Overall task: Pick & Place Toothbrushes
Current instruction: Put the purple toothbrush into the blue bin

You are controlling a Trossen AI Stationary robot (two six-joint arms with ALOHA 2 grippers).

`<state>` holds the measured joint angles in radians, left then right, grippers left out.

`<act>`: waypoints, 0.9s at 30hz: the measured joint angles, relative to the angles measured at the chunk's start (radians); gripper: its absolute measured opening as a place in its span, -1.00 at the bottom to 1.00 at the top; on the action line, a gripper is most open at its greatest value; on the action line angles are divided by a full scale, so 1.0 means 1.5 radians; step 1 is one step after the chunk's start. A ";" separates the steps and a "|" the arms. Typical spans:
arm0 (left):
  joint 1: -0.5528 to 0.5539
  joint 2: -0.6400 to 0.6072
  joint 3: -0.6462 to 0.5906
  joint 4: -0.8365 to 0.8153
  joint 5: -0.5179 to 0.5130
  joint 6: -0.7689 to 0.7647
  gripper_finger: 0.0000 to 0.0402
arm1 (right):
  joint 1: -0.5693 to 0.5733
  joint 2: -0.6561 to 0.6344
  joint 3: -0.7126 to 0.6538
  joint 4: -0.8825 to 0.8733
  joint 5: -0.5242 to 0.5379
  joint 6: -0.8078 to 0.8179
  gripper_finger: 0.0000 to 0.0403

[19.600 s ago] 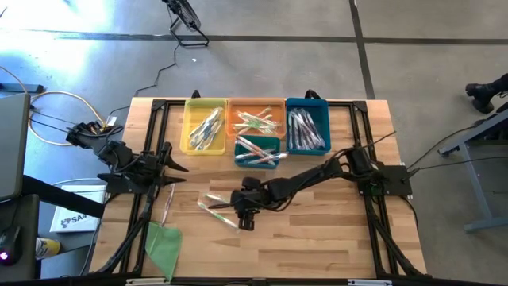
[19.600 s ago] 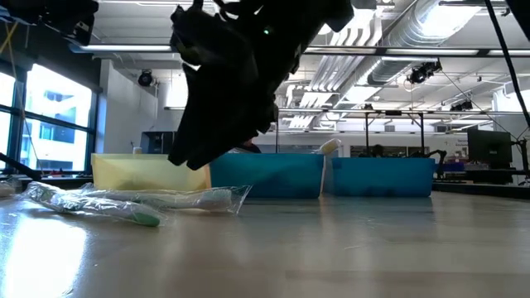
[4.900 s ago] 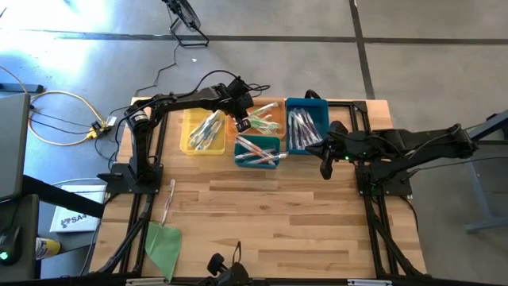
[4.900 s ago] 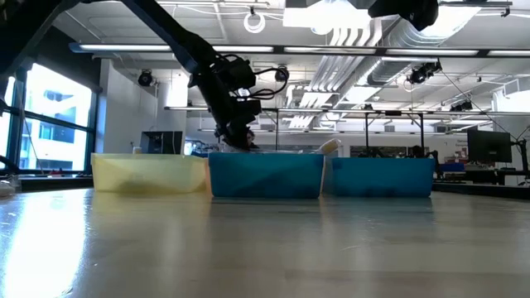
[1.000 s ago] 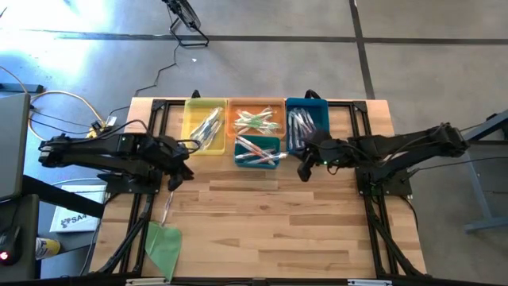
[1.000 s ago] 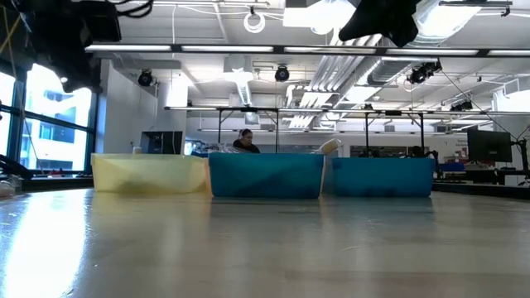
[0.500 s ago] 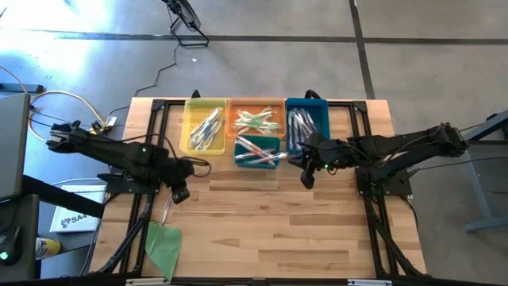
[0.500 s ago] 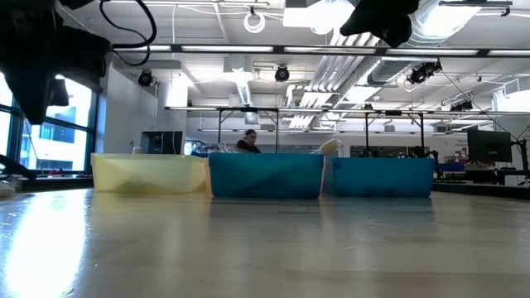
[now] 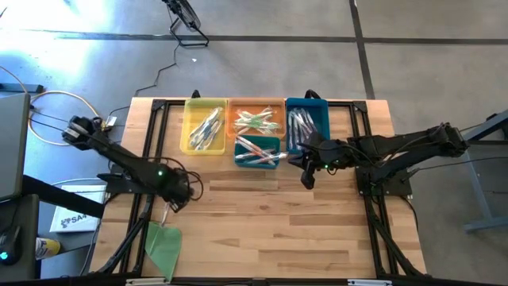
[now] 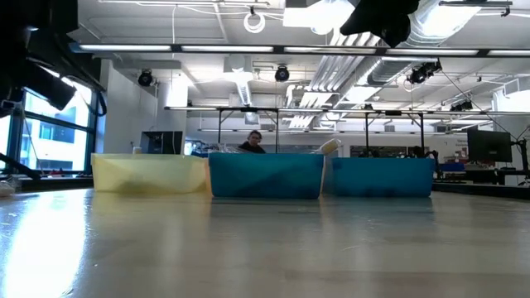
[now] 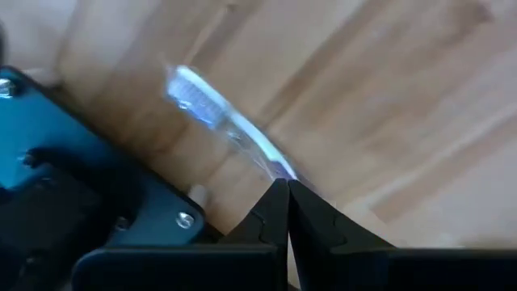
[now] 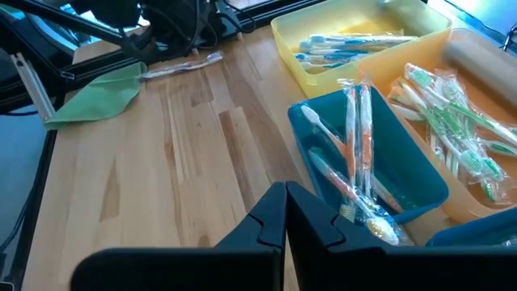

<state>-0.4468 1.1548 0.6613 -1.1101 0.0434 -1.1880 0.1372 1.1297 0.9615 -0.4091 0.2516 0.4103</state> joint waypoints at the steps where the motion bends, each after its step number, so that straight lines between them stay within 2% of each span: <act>1: -0.007 0.011 0.000 0.000 -0.009 -0.012 -1.00 | 0.000 0.000 0.000 0.000 0.000 0.000 -0.99; 17: -0.048 0.225 0.000 0.042 -0.003 -0.049 -1.00 | 0.000 0.000 0.000 0.002 -0.018 0.006 -0.99; 23: -0.047 0.247 0.004 0.064 0.000 -0.049 -1.00 | 0.000 0.000 0.000 0.002 -0.018 0.007 -0.99; 27: -0.047 0.250 0.041 0.081 0.000 -0.049 -1.00 | 0.000 0.000 0.000 0.002 -0.018 0.003 -0.99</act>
<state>-0.5175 1.5300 0.7229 -0.9891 0.0432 -1.2621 0.1375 1.1294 0.9615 -0.4066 0.2249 0.4149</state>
